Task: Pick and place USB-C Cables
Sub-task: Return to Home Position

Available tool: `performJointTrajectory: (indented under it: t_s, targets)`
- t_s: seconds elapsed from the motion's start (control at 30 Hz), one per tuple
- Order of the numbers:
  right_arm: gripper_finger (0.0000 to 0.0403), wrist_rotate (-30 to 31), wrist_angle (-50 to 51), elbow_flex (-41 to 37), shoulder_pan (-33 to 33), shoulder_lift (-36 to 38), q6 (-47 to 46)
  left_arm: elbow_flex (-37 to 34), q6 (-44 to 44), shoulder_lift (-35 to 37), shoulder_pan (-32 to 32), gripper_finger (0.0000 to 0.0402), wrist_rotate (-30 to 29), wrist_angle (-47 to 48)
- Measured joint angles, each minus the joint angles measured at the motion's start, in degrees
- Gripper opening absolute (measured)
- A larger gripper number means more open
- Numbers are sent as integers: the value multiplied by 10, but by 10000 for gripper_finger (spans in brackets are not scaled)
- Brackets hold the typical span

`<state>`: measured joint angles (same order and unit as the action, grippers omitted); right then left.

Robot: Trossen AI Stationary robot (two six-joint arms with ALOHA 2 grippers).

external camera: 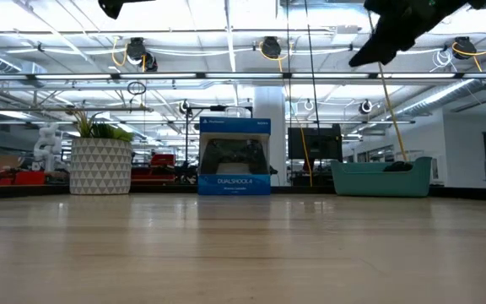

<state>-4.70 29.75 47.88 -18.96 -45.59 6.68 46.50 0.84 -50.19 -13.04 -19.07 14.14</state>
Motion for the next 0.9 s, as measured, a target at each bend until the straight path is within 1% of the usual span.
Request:
performJointTrajectory:
  t_s: [0.07,0.17,0.23,0.47,0.77,0.9]
  targets:
    - [10,0,-2,-1,18,7,7,0,2,0,0,51,0,0]
    - [1,0,-33,-21,35,23,25,0,12,0,0,51,0,-3]
    - [2,0,-47,-28,39,36,31,0,18,0,0,51,0,-8]
    - [3,-1,-49,-37,50,83,38,0,19,0,0,51,0,-9]
    - [4,0,-47,-37,68,121,7,0,19,0,0,51,-1,-10]
    - [4,1,-97,-64,82,125,-12,0,21,0,0,51,-16,-15]
